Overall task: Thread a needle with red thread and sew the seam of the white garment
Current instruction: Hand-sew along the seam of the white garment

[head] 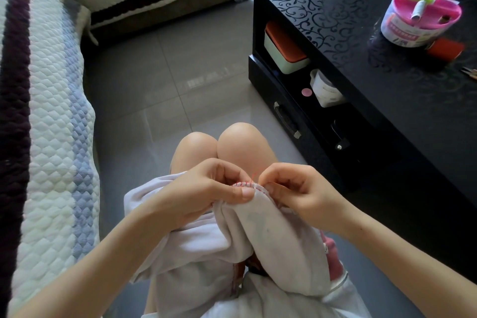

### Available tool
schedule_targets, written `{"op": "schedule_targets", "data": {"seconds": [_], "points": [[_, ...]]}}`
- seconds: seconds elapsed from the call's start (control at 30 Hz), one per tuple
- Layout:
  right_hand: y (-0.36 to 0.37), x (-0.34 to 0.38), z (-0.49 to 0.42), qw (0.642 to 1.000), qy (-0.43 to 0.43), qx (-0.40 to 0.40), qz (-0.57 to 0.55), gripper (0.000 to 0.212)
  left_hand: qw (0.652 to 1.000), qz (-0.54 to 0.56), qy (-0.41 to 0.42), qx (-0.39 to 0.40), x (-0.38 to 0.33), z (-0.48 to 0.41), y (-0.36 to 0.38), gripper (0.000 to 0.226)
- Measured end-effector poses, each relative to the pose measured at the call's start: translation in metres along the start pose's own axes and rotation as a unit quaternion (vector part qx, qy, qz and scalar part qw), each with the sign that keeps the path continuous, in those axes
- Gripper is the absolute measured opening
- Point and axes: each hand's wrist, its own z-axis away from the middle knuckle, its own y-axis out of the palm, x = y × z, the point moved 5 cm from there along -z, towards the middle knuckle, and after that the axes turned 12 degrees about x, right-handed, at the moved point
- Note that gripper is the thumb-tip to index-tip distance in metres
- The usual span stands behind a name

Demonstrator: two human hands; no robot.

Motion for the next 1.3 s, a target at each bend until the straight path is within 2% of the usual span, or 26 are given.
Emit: {"op": "schedule_targets", "data": {"seconds": [0.13,0.23,0.33,0.43,0.53,0.63,0.73,0.9,0.97,1.1,1.13,1.2,1.3], "points": [[0.003,-0.001,0.000,1.000,-0.013,-0.005,-0.004,0.013,1.000,-0.019,0.011,-0.011,-0.002,0.000,0.001,0.011],[0.000,-0.002,0.003,1.000,-0.004,-0.001,-0.001,0.006,0.999,-0.031,0.026,-0.012,-0.005,0.002,0.001,0.003],[-0.005,-0.003,0.006,0.999,0.005,-0.003,0.044,0.003,0.999,-0.025,0.027,-0.015,-0.003,0.003,0.000,0.018],[-0.007,-0.003,0.008,0.997,0.006,-0.017,0.070,0.004,0.998,-0.029,0.031,-0.040,-0.002,0.002,0.000,0.017],[-0.005,-0.001,0.009,0.999,-0.002,-0.032,0.033,0.006,0.996,-0.012,0.054,-0.075,-0.004,0.001,0.002,0.002],[-0.001,0.004,0.009,0.999,-0.017,-0.037,-0.006,0.008,0.993,-0.004,0.065,-0.094,-0.007,0.001,0.006,0.008],[-0.002,0.000,0.009,0.997,0.007,-0.062,-0.040,0.007,0.987,-0.021,0.071,-0.139,-0.008,-0.001,0.002,0.003],[-0.010,0.000,0.011,0.995,0.008,-0.076,0.072,0.007,0.987,0.002,0.074,-0.140,-0.005,-0.003,0.002,0.007],[-0.009,0.002,0.011,0.994,-0.007,-0.091,0.066,0.008,0.987,0.008,0.080,-0.138,-0.004,-0.004,0.004,0.012],[-0.006,0.004,0.005,0.993,-0.016,-0.112,0.024,0.010,0.977,0.040,0.096,-0.185,-0.004,-0.005,0.002,0.008],[-0.006,0.004,0.005,0.993,-0.006,-0.110,0.033,0.009,0.975,0.047,0.097,-0.192,-0.003,-0.005,0.001,0.009],[-0.010,0.008,0.008,0.983,-0.009,-0.124,0.135,0.008,0.973,0.058,0.095,-0.200,0.001,-0.005,-0.002,0.013],[-0.009,0.024,0.013,0.925,-0.099,-0.182,0.317,0.018,0.972,0.070,0.094,-0.202,0.004,-0.005,-0.004,0.015]]}}
